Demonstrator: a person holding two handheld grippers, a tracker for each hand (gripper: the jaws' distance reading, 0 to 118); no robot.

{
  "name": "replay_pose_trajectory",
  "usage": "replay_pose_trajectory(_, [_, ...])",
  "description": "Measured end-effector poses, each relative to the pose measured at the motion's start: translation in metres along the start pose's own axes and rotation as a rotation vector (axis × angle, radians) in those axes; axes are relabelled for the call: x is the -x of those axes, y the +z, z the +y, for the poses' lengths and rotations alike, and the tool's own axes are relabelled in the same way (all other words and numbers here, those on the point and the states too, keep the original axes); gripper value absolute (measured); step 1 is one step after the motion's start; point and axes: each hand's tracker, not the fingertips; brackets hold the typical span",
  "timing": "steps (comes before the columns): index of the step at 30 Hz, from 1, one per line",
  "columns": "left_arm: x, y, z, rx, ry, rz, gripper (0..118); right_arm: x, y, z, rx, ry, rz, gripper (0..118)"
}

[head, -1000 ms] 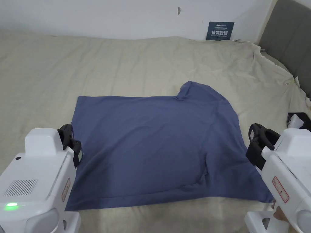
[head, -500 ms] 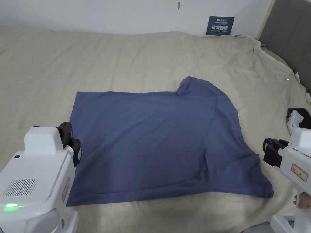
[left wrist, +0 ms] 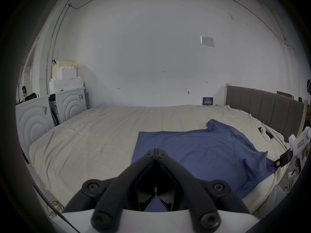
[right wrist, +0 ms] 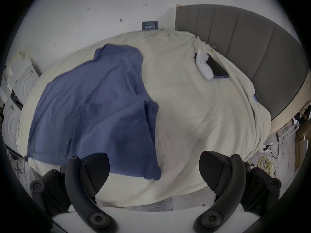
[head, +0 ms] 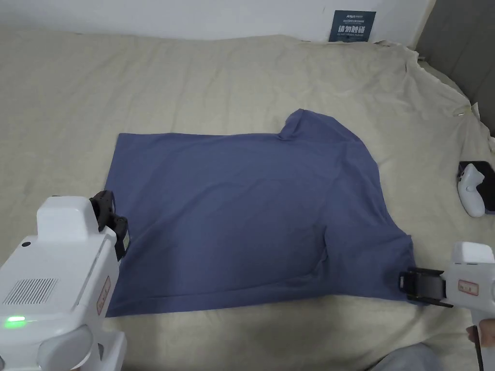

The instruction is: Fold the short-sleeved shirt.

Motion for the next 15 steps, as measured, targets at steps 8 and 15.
replay_pose_trajectory(8, [-0.001, 0.001, -0.003, 0.018, -0.009, 0.001, 0, 0.009, -0.017, -0.015, 0.023, -0.032, 0.074, 16])
replay_pose_trajectory(15, [0.019, -0.01, 0.008, 0.235, 0.066, 0.018, 38, 0.014, -0.007, -0.01, 0.013, 0.018, 0.062, 8])
